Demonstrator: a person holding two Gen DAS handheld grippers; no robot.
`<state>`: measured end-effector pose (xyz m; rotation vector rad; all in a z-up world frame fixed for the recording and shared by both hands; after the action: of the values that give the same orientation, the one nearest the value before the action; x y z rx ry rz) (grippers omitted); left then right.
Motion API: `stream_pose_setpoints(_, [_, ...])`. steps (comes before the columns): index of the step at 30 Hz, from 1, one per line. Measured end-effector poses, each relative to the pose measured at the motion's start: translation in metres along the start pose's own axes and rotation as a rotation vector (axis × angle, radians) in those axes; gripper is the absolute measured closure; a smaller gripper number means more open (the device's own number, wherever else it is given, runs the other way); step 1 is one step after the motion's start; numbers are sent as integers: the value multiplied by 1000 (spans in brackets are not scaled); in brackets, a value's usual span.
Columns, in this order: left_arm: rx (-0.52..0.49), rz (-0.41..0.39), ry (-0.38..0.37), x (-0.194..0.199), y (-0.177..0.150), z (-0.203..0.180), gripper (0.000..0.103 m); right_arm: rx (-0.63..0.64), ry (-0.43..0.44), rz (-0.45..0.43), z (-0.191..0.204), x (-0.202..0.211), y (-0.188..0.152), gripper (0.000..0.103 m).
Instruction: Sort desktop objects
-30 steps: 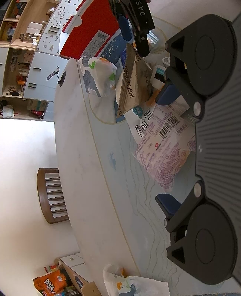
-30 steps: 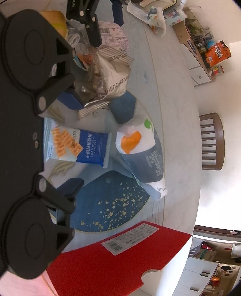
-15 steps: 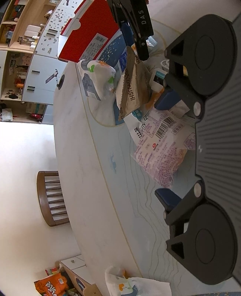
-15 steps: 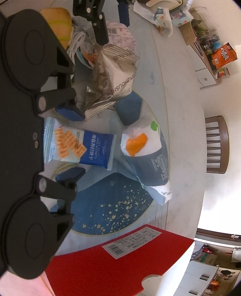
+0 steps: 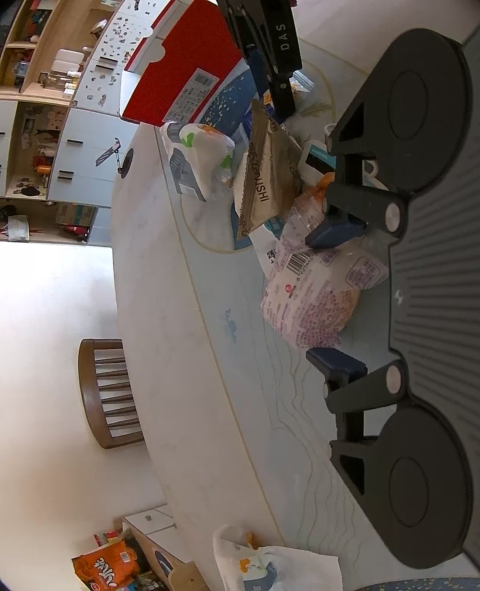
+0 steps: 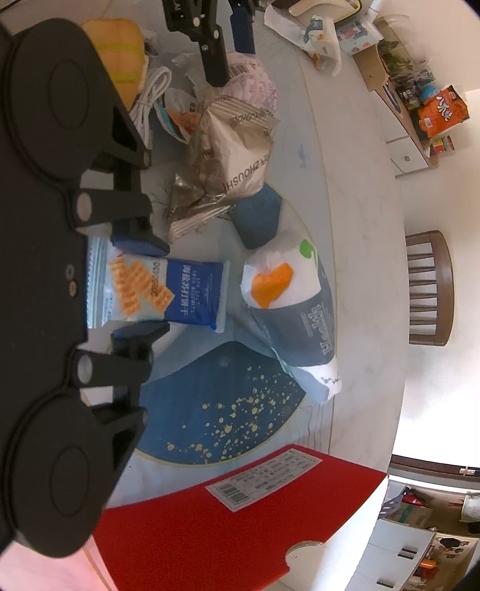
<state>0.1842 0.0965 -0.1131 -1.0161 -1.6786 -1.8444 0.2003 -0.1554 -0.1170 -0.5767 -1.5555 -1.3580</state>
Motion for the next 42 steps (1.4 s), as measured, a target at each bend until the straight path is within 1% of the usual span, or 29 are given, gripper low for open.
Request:
stream_pose_setpoints(3, [11,0,-2,2,0,0,52,-2,7,-5,0,4,0,67])
stream_pose_setpoints(9, [41,-1,2,7,-2,2,56,-10,2,-22,-4,15,0,67])
stream_pose_setpoints(21, [92,-19,-10,28,-2,5,57,-28,6,-54,-13,38,4,67])
stream_pose_setpoints(31, [84,-41,-20,48,8,-6,57,-48,18,-74,-19,59,6,67])
stream_pose_setpoints(39, [64,-65,-38,70,22,-20,57,-56,38,-101,-27,87,10,67])
stream_pose_setpoints(42, [54,-72,-49,76,26,-27,57,-58,33,-108,-30,97,10,67])
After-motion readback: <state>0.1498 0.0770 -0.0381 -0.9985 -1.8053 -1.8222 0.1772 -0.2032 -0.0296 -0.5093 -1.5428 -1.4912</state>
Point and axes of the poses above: each gripper's, at about its wrist camera, not at the fingertips, and x roughly against the way its jaws point, z to its left, y to its top, the point moved 1 cm from there along -x, roughly the way its jaws point, and after that the axes turned 6 degrees about z, right-handed, at the moved point
